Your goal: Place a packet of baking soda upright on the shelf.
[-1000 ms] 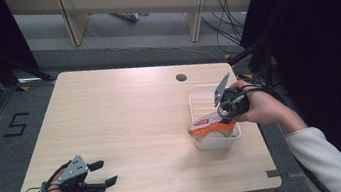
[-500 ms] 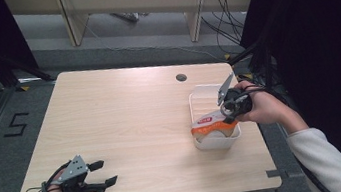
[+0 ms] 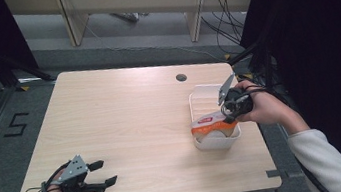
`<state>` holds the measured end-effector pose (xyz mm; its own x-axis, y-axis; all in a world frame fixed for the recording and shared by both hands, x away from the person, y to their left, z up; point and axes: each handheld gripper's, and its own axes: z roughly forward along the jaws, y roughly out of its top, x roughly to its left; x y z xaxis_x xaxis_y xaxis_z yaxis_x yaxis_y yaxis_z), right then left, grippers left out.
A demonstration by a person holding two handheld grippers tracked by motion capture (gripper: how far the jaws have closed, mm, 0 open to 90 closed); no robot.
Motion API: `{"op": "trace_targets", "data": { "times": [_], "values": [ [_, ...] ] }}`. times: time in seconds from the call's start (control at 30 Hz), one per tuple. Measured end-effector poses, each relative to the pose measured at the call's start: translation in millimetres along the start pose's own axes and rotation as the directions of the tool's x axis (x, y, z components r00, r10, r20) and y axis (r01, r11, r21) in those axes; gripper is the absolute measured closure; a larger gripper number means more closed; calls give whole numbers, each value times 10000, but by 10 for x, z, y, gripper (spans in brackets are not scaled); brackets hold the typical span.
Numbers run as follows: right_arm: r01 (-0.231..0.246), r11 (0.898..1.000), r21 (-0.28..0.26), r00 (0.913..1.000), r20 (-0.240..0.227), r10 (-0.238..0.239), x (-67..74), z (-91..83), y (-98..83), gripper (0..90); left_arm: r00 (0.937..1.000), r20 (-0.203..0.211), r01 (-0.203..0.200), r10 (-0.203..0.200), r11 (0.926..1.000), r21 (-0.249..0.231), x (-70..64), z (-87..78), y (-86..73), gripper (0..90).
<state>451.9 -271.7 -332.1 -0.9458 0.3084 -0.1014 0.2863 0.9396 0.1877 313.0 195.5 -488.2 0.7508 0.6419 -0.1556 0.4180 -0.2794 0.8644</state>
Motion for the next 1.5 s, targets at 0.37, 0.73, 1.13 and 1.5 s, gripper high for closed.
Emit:
{"op": "trace_targets", "data": {
  "times": [0.37, 0.73, 1.13, 1.5],
  "values": [
    [-249, 9866, -1611, 9977, 589, 348, 31, -132, 75, 481, 10000, 6, -14, 14, 10000, -1, -1, -1, 1, 255],
    [-678, 9707, -2307, 9963, 354, 780, 160, -146, 269, 425, 10000, -30, 18, -18, 10000, -49, -7, -2, 1, 255],
    [-272, 9543, -2977, 9990, 266, 367, 300, -99, 535, 421, 10000, -29, 10, -10, 10000, -53, -6, -4, 2, 255],
    [101, 9369, -3495, 9997, 233, -21, 419, -4, 700, 428, 9999, -14, -162, 162, 9999, -57, 6, -8, 5, 256]
  ]
}}
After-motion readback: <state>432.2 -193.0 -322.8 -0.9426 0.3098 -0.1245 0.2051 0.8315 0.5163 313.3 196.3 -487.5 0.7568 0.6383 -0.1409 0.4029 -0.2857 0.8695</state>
